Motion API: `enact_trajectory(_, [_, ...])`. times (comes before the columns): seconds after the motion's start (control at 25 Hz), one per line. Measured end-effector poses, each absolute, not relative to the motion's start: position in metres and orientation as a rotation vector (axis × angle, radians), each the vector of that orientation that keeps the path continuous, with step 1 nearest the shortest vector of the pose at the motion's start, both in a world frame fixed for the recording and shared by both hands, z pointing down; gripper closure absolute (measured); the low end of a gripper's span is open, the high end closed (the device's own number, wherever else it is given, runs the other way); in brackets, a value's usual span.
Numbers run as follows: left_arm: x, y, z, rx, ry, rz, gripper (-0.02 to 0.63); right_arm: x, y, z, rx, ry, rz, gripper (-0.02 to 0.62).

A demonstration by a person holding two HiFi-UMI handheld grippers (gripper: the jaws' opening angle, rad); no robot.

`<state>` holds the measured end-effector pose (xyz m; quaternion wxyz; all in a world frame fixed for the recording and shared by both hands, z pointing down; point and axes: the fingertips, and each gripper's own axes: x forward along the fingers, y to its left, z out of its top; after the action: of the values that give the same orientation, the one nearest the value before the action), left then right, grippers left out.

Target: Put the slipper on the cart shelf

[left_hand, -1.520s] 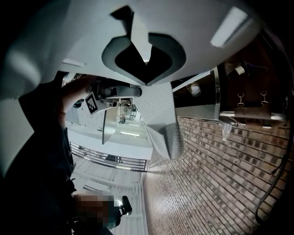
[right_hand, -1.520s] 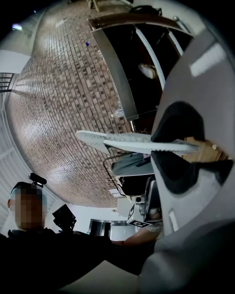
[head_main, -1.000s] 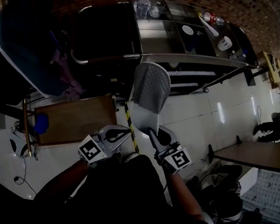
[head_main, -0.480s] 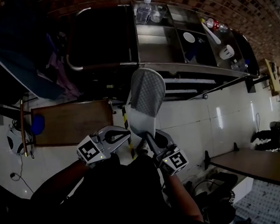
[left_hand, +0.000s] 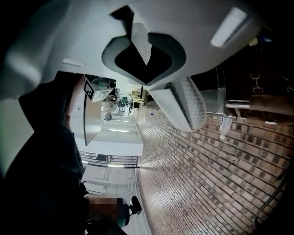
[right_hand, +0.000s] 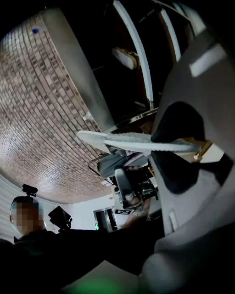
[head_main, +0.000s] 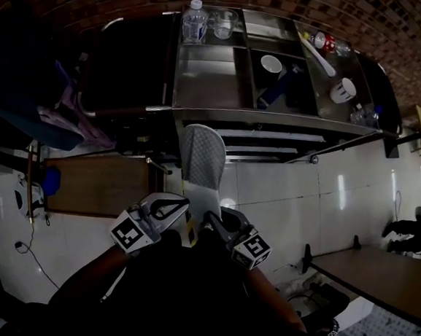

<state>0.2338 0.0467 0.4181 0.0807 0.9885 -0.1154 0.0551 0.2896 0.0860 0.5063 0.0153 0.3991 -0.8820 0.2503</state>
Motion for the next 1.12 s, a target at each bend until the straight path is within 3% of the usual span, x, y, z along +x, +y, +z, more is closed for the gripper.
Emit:
enact_trajectory(0.48, [0.310,0.050,0.433,2.926,-0.502,0.261,0.601,0.364,0.092,0.589,0.972,-2.686,1.006,0.534])
enact_trajectory(1.12, [0.309,0.001,0.458,2.937,-0.511,0.275,0.601,0.360,0.020,0.632,1.031,-2.554,1.433,0.532])
